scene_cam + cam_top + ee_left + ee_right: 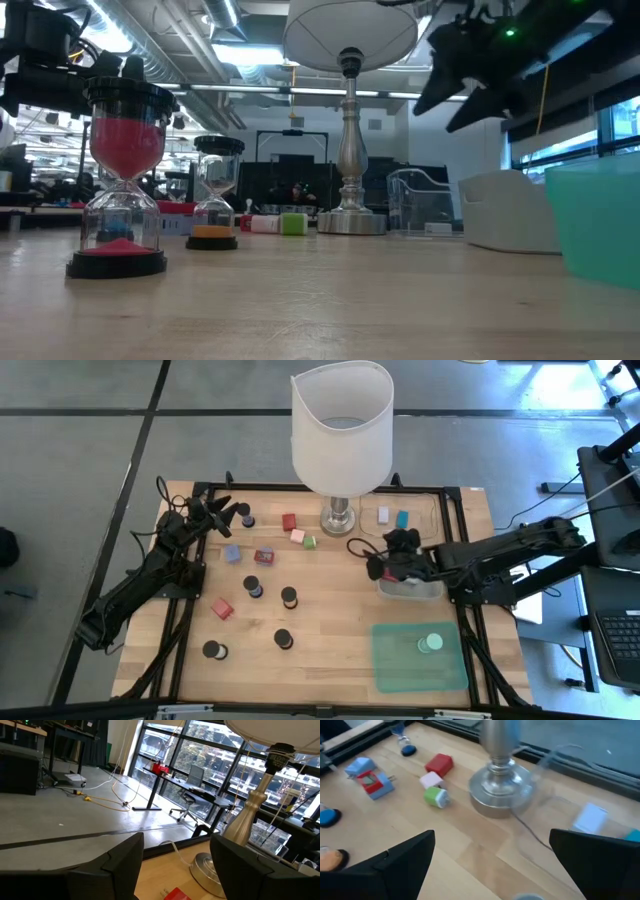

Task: Pick & Place Office items
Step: Put the green charger adapter into the gray bin

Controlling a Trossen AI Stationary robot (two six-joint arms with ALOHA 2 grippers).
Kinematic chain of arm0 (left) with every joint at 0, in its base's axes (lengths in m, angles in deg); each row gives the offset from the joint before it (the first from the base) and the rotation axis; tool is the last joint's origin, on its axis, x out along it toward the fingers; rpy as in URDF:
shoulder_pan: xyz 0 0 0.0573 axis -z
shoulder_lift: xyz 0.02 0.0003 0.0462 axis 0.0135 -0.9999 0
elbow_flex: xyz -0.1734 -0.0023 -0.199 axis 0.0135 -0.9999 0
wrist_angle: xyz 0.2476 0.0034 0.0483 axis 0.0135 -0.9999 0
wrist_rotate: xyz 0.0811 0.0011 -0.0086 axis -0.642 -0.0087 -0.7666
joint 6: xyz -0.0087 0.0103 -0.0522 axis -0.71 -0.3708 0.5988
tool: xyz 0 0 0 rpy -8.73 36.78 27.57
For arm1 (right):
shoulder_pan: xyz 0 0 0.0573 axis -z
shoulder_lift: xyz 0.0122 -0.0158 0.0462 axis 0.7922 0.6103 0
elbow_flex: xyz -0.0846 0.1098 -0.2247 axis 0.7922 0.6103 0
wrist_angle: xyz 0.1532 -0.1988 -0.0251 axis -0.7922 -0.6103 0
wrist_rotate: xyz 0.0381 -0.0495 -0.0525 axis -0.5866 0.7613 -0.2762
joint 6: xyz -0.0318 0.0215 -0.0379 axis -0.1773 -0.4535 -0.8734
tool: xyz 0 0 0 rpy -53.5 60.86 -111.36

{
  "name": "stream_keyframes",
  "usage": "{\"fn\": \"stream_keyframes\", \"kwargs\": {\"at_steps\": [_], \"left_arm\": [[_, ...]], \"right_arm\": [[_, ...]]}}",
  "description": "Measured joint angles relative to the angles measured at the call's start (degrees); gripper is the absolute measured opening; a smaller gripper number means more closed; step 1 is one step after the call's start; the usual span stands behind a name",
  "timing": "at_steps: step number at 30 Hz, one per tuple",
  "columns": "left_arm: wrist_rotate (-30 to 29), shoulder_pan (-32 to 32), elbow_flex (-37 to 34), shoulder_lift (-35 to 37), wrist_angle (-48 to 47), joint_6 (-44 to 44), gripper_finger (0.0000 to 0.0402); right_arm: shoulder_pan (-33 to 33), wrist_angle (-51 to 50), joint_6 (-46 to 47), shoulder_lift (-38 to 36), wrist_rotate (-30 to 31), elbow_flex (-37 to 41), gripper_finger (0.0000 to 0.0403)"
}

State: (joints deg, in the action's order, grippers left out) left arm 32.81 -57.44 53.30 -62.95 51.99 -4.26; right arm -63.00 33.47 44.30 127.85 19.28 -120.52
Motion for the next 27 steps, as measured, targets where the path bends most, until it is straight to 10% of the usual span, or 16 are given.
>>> {"fn": "stream_keyframes", "kwargs": {"at_steps": [8, 27], "left_arm": [[-0.01, 0.0, 0.0, 0.0, 0.0, -0.01, 0.0226], [0.0, 0.0, 0.0, -0.02, -0.01, -0.01, 0.0226]], "right_arm": [[1.3, 17.9, -14.04, 7.08, -2.15, 0.0, 0.0397], [15.89, 41.29, -49.34, 20.13, -39.24, -0.05, 0.0396]]}}
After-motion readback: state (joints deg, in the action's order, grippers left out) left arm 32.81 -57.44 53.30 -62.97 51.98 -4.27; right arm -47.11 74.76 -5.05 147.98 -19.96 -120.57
